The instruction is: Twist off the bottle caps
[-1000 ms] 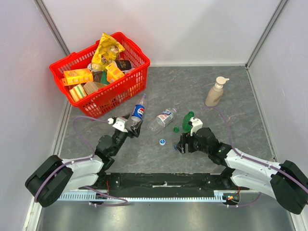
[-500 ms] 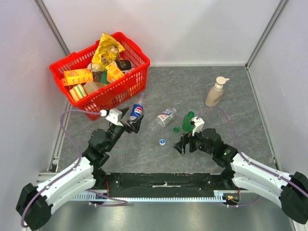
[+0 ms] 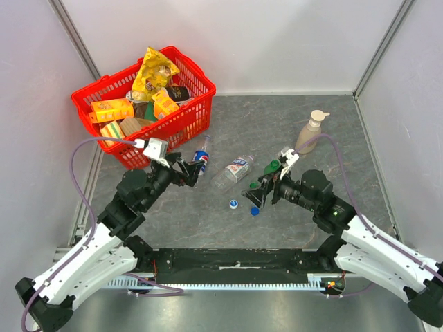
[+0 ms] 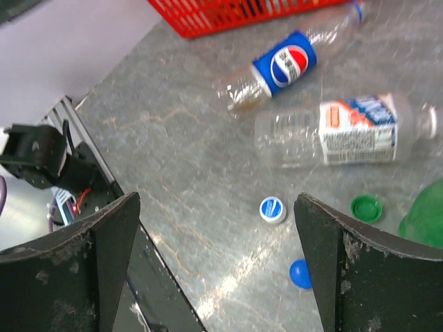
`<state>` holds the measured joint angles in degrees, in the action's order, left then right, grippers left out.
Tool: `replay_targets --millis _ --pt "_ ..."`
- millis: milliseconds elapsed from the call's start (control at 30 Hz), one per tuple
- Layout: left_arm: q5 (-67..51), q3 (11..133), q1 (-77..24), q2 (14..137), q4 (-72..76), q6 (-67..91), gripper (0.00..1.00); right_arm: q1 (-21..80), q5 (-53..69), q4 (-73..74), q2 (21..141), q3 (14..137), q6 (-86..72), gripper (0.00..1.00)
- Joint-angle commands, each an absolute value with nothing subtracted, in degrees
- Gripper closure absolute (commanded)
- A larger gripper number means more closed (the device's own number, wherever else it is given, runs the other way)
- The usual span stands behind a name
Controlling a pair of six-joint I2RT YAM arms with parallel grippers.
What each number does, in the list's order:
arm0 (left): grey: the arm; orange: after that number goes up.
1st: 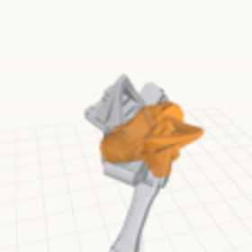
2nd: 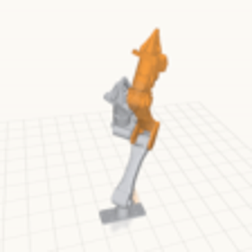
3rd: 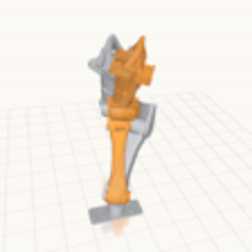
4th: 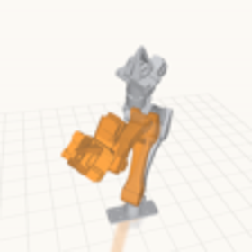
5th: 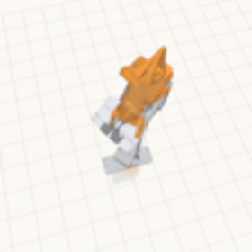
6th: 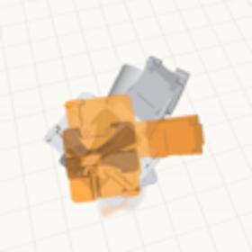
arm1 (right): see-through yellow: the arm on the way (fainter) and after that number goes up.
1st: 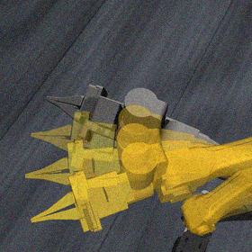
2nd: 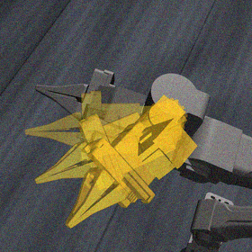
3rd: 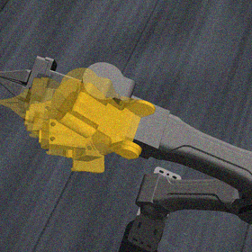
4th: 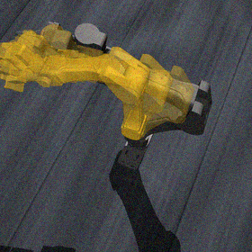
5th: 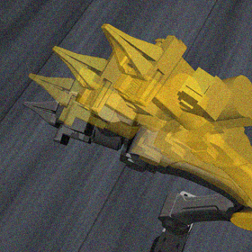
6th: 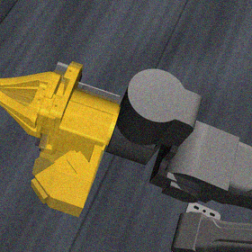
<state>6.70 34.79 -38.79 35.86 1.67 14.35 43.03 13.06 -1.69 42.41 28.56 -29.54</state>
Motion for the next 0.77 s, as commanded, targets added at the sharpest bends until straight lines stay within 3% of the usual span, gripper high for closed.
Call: replay_targets --millis 0,300,733 --pt "12.5 41.9 -39.2 38.3 -13.3 21.5 0.07 43.4 7.6 4.3 44.8 37.1 -25.1 0.02" --pt "26.7 46.8 -39.1 39.7 -23.8 25.7 0.05 43.4 -12.3 10.9 45.4 46.4 -19.0 0.02" --pt "30.1 46.6 -39.1 42.4 -22.6 24.4 0.04 43.4 -28.6 12.0 45.2 47.9 -13.4 0.02"
